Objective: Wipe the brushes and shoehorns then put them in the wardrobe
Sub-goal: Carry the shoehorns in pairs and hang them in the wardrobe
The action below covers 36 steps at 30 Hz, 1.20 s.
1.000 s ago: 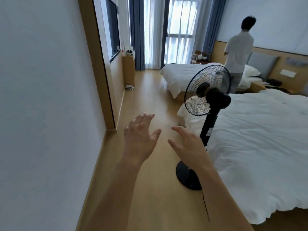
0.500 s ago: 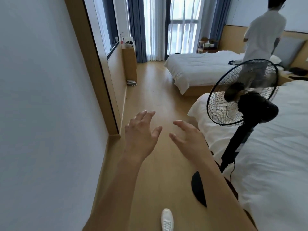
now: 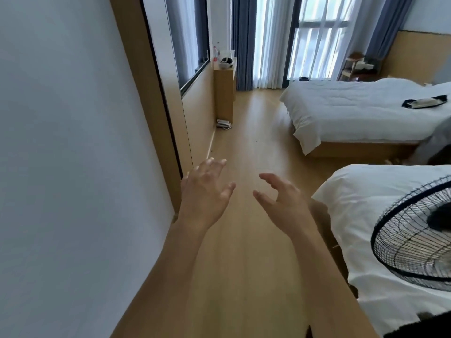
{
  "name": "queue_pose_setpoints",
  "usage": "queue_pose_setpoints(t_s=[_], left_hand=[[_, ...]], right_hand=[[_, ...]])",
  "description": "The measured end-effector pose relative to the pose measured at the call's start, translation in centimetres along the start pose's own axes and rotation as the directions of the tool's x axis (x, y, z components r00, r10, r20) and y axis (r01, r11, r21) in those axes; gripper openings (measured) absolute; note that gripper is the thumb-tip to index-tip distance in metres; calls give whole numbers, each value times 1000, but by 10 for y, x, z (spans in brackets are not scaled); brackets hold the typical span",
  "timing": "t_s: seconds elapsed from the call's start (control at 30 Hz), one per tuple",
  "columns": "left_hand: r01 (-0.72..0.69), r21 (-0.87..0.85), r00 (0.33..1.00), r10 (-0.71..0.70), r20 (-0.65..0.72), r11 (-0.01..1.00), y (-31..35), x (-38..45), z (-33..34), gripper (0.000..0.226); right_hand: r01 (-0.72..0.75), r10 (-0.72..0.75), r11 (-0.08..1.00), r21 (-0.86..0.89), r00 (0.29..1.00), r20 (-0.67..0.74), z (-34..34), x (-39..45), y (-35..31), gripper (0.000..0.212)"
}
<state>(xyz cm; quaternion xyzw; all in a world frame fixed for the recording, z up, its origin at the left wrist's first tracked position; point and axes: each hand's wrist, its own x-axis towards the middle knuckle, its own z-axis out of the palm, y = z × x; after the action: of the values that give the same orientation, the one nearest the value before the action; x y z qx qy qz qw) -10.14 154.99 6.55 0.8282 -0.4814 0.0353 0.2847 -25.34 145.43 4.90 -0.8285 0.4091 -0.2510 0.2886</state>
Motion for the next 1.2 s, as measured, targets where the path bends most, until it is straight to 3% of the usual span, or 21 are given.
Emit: queue_pose_setpoints(t_s=[0.27,0.7,0.97,1.2], left_hand=[[-51,-41,998,53,42,998,-3,140,72,57],[-303,-168,941,322,101,938,9,434,175,54],[-348,-232,903,392,176,908,20,555,242,55],[-362,-204,903,397,165,910,35,666,307,55]], right_hand=[[-73,71,997,-38,995,-67,6,130,52,44],[-294,274,955,-27,917,-288,3,383,98,46],[-375,360,927,18,876,-319,8,494,138,48],[-348,345,936,52,881,-323,5,617,199,50]])
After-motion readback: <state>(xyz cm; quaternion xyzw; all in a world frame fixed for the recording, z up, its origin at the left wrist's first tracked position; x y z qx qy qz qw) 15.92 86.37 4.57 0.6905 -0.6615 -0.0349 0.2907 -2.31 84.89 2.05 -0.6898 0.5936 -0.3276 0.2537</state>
